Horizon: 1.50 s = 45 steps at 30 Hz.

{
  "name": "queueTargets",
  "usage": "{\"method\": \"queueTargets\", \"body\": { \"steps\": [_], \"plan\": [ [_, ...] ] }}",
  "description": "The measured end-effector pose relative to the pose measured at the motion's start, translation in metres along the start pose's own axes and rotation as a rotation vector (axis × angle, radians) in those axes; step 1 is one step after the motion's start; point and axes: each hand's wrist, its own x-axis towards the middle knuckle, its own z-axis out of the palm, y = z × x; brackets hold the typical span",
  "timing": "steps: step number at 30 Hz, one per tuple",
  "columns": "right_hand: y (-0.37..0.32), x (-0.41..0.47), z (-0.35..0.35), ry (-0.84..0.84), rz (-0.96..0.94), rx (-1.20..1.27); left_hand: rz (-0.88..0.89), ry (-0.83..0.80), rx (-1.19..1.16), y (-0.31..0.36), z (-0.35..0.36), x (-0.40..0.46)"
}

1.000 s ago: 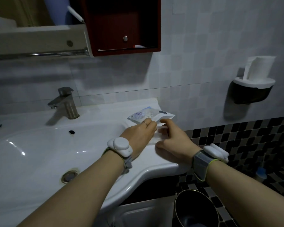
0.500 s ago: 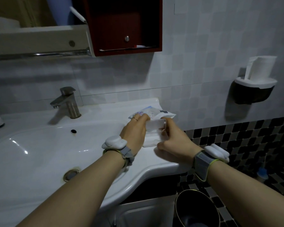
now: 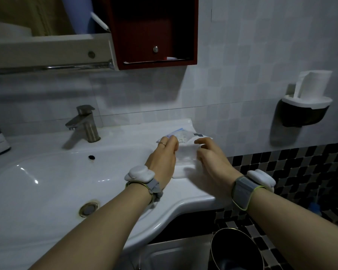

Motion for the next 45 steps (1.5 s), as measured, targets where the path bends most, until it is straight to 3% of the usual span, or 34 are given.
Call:
{"method": "queueTargets", "body": {
  "steps": [4,10,15,17,25,32,36,40,42,45],
  "plan": [
    [-0.005,0.005,0.002,0.105,0.002,0.020,0.068,-0.048,-0.047,-0.005,0.001,-0.006],
    [-0.032,0.017,0.007,0.051,0.041,-0.047,0.044,-0.131,-0.084,-0.010,-0.002,-0.004],
    [-0.048,0.026,0.014,0.049,0.078,0.068,0.014,-0.185,-0.100,-0.015,0.003,-0.004],
    [-0.054,0.031,0.013,0.050,0.037,0.123,0.004,-0.203,-0.063,-0.017,0.006,-0.003],
    [-0.077,0.032,0.020,0.056,-0.215,-0.061,0.040,-0.268,0.080,-0.022,0.013,0.008],
    [-0.077,0.025,0.030,0.055,-0.334,-0.070,0.053,-0.125,0.063,-0.023,0.016,0.020],
    [-0.078,0.020,0.029,0.046,-0.365,-0.082,-0.018,-0.022,-0.091,-0.022,0.003,0.022],
    [-0.082,0.017,0.032,0.066,-0.378,-0.084,-0.109,0.098,-0.092,-0.031,-0.017,0.014],
    [-0.084,0.012,0.034,0.089,-0.384,-0.095,-0.276,0.196,-0.114,-0.039,-0.025,0.008],
    [-0.083,0.006,0.040,0.097,-0.409,-0.117,-0.622,0.292,-0.377,-0.055,-0.031,0.007]
  ]
}}
